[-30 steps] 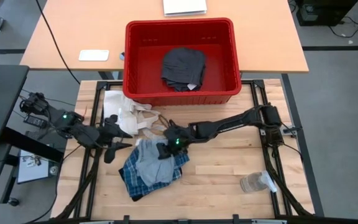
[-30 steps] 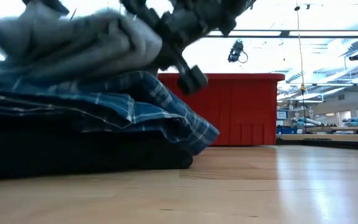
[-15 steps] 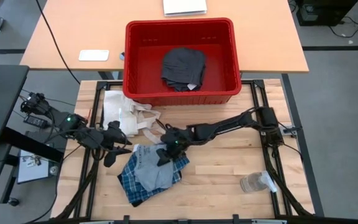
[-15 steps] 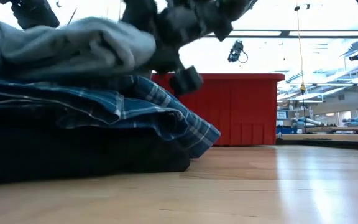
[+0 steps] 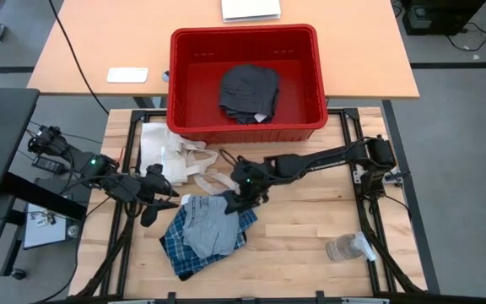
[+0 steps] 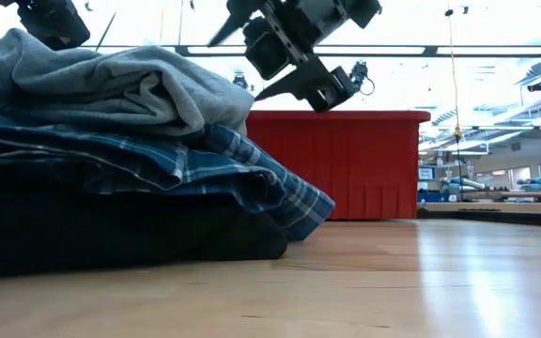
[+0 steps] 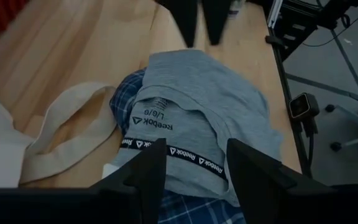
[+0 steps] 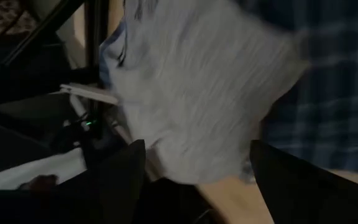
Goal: Fold laundry
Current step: Put the gray shirt into the red bin
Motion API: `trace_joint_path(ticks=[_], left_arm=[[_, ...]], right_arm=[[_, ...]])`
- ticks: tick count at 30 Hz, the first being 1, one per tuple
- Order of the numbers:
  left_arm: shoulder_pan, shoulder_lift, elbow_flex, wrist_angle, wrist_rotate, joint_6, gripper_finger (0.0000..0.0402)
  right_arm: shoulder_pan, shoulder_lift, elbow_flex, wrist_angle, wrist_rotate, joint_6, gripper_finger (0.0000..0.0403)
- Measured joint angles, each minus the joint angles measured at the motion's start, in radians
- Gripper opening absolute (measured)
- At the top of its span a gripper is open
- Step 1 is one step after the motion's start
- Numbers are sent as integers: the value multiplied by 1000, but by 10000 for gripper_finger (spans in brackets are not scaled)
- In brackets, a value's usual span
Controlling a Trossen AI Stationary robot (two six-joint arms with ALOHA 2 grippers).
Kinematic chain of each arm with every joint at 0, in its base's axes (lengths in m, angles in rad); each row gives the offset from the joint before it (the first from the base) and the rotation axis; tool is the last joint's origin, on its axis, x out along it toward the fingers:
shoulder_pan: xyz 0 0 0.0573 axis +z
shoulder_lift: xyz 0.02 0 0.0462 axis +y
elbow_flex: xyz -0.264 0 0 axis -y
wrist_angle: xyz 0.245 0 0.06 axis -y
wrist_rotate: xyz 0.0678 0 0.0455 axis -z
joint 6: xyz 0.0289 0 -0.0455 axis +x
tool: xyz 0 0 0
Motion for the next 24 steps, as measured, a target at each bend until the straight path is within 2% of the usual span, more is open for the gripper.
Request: trace_joint_path(ticks=[6,13,16,24], left_arm=[[0,0,0,40,0,2,173],[0,2,0,61,0,-6,173],[1,2,0,79,-1,-13,173],[1,2,0,97,-14,-34,173]], right_arm=[[-75,-6,0,-64,23,-172,283],[-147,-1,0,30,44,-390,273],[-166,14,0,59,25,-433,272],[-152,130,0,157,-122,-455,272]])
